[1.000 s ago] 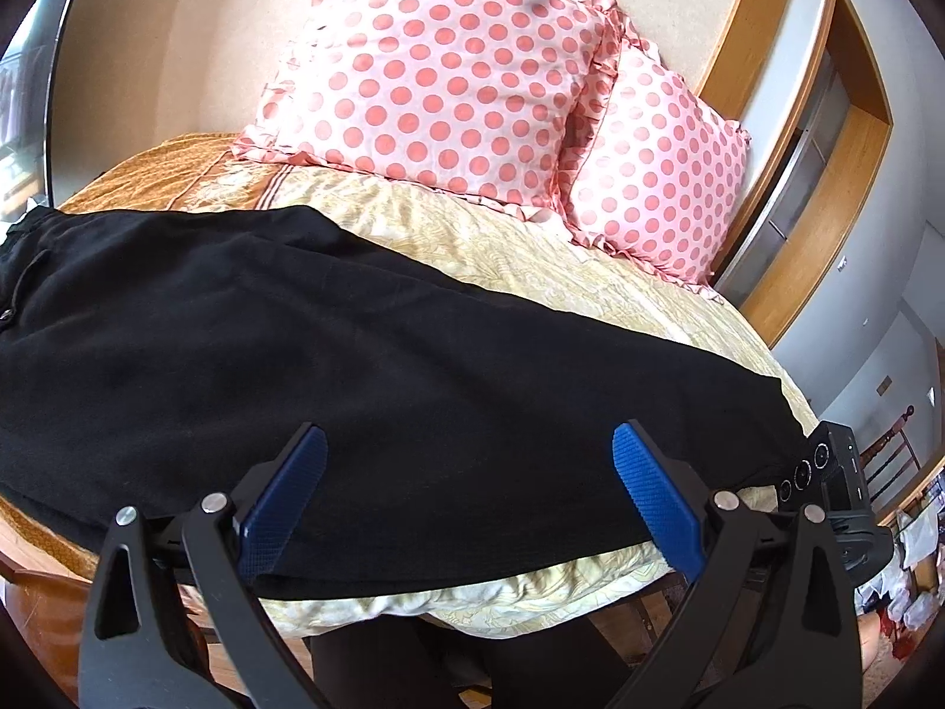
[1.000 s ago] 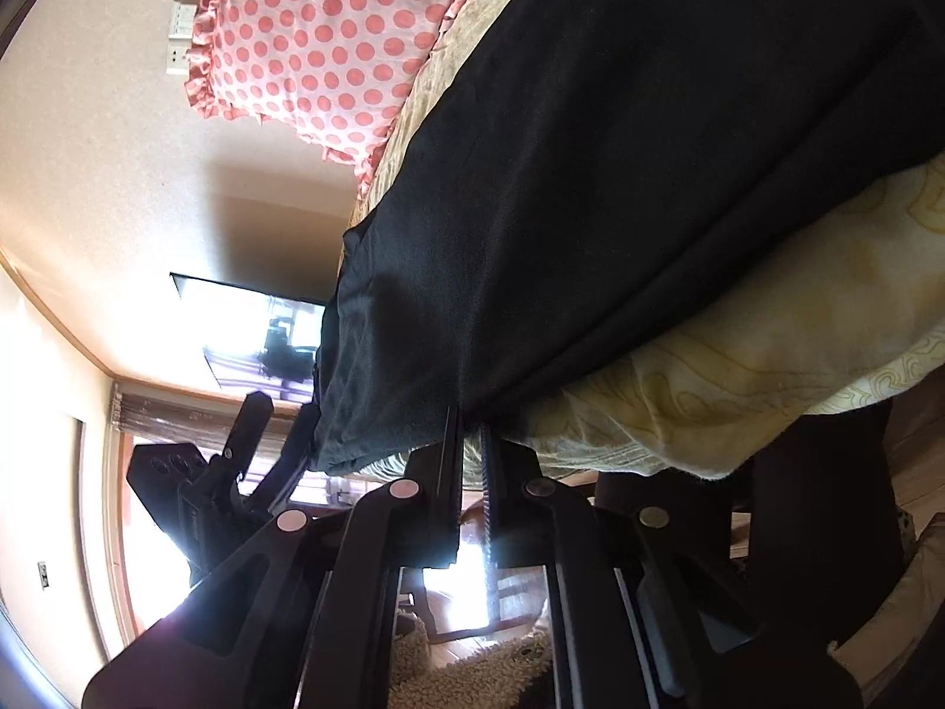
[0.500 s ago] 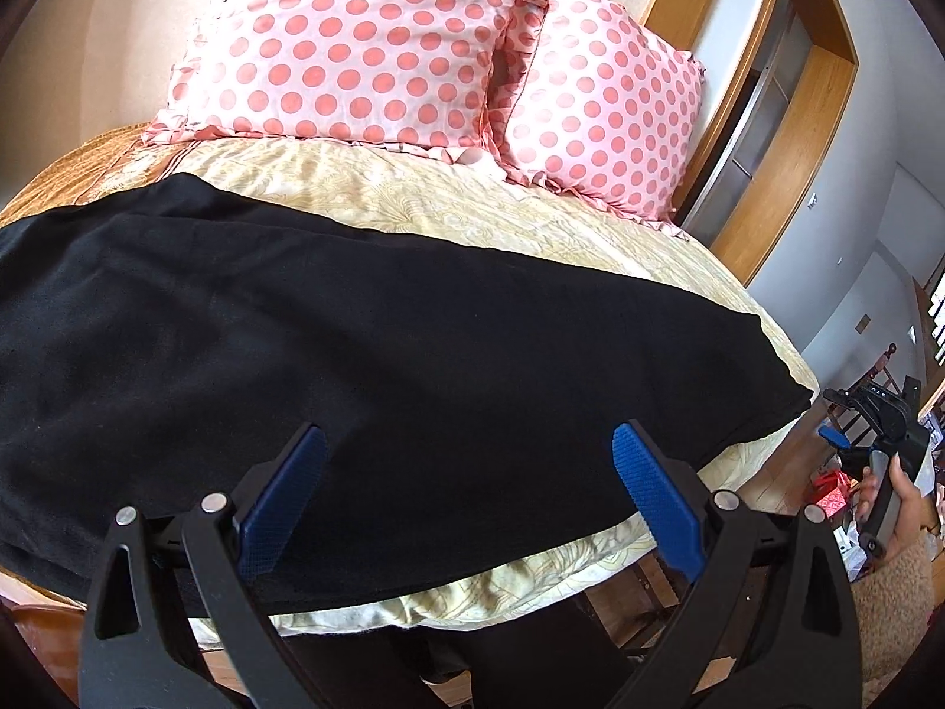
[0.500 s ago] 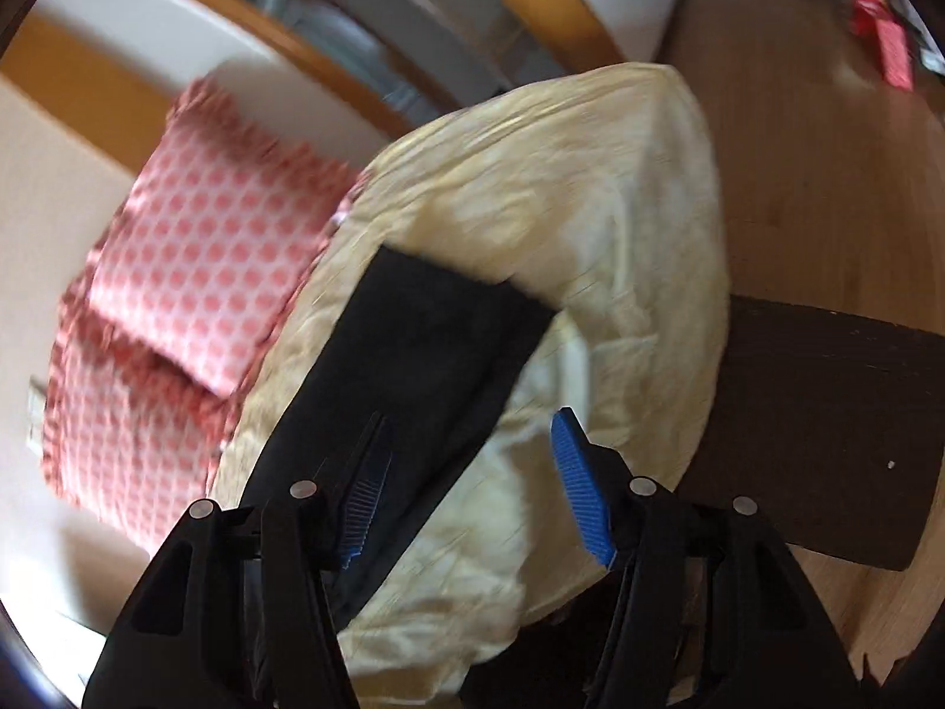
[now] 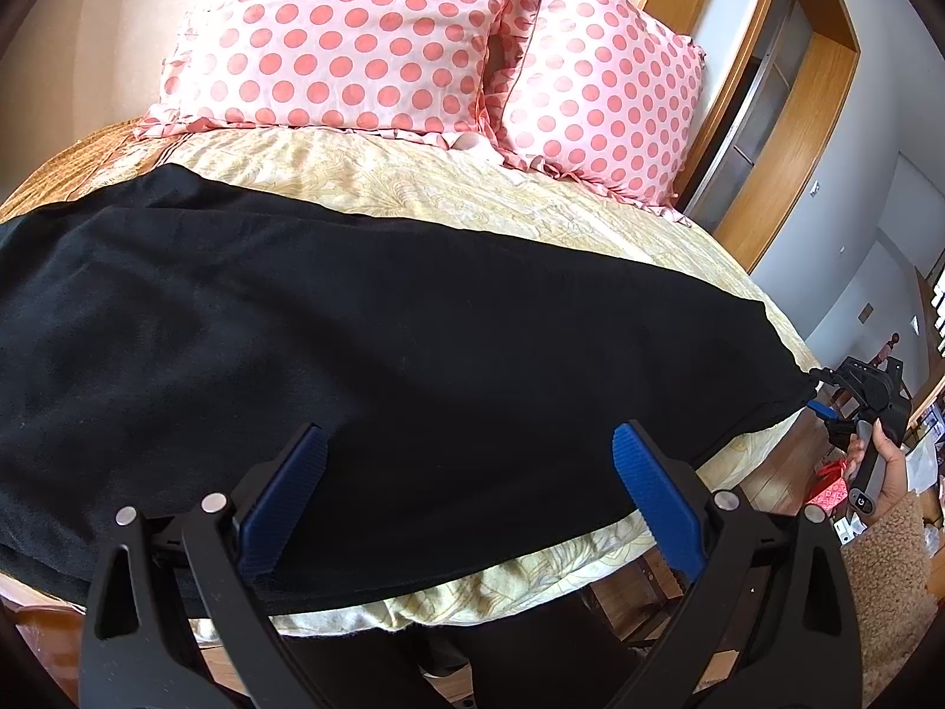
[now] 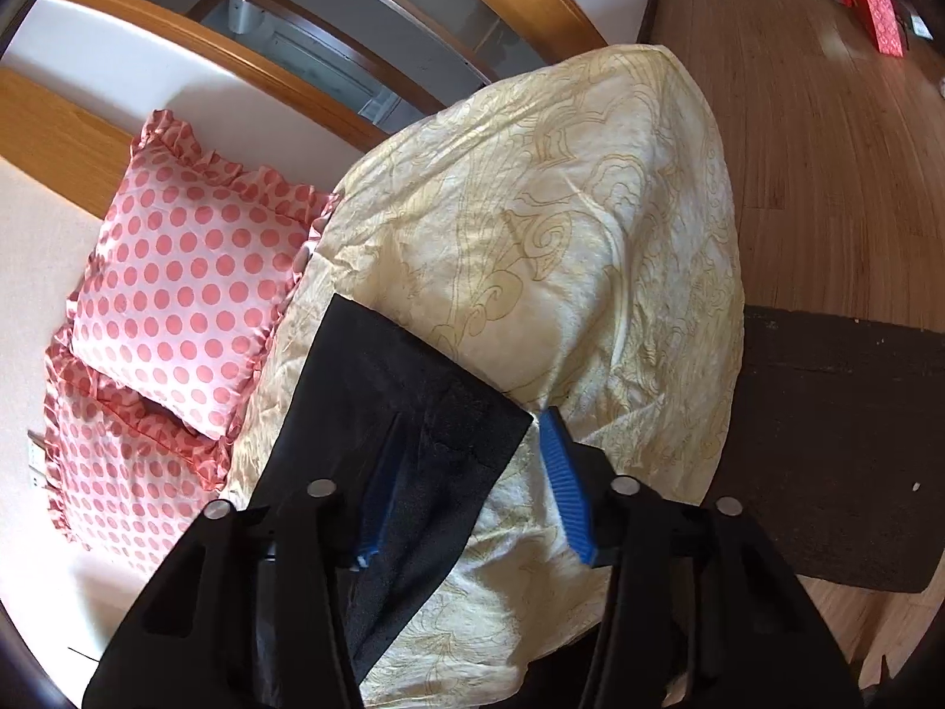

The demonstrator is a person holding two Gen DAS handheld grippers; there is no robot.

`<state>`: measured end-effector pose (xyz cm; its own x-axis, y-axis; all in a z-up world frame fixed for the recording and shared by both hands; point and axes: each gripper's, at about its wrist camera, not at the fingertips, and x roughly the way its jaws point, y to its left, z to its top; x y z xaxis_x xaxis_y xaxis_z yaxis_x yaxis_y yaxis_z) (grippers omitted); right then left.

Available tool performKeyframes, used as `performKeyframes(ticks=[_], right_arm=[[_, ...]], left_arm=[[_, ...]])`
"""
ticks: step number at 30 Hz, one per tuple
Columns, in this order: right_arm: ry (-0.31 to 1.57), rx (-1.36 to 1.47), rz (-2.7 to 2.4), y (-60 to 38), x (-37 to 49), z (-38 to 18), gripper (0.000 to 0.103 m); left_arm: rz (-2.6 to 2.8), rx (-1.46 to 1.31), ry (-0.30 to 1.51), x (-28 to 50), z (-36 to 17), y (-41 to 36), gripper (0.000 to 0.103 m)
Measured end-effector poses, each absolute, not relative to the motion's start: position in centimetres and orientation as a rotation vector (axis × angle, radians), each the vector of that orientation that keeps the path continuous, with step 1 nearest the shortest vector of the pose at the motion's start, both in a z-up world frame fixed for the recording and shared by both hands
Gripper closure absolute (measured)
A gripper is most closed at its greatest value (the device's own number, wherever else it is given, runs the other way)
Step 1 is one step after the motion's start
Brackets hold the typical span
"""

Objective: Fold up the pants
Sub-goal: 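Lift the leg ends with the right gripper and carry them toward the waistband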

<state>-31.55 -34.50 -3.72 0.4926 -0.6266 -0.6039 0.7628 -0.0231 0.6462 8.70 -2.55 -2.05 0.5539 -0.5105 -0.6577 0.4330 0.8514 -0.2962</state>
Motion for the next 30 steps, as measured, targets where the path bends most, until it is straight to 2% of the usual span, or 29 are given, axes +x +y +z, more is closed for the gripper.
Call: performKeyframes(ticks=[4,6,10,17,19,30], right_arm=[[0.194,1.054,-1.154,-34.2,-30.5,-3.3,0.060],[0.209,1.002,-1.165,-33.8,-30.1,-2.9,0.071],[0.285,0.869,-1.200,-33.4,-28.3,-2.1,0.071],[0.272,0.903,-1.189,-34.6,-28.1,-2.6,0.070],[0.270,0.897,-1.175,-34.7,-27.9,-2.6,0.091],[0.072,0.898,-0.850,-33.1,-25.5,2.4,0.091]], left_arm=[[-0.559,-0.111,0.818,8.9,-2.2,-2.5,0.005],[-0.559,-0.111,0.821,8.9,-2.3,-2.5,0.005],[-0.560,-0.111,0.824,9.0,-2.4,-2.5,0.005],[-0.566,-0.120,0.830,9.2,-2.4,-2.3,0.005],[-0.569,-0.117,0.833,9.2,-2.4,-2.3,0.005],[-0.576,-0.080,0.825,8.8,-2.9,-2.5,0.003]])
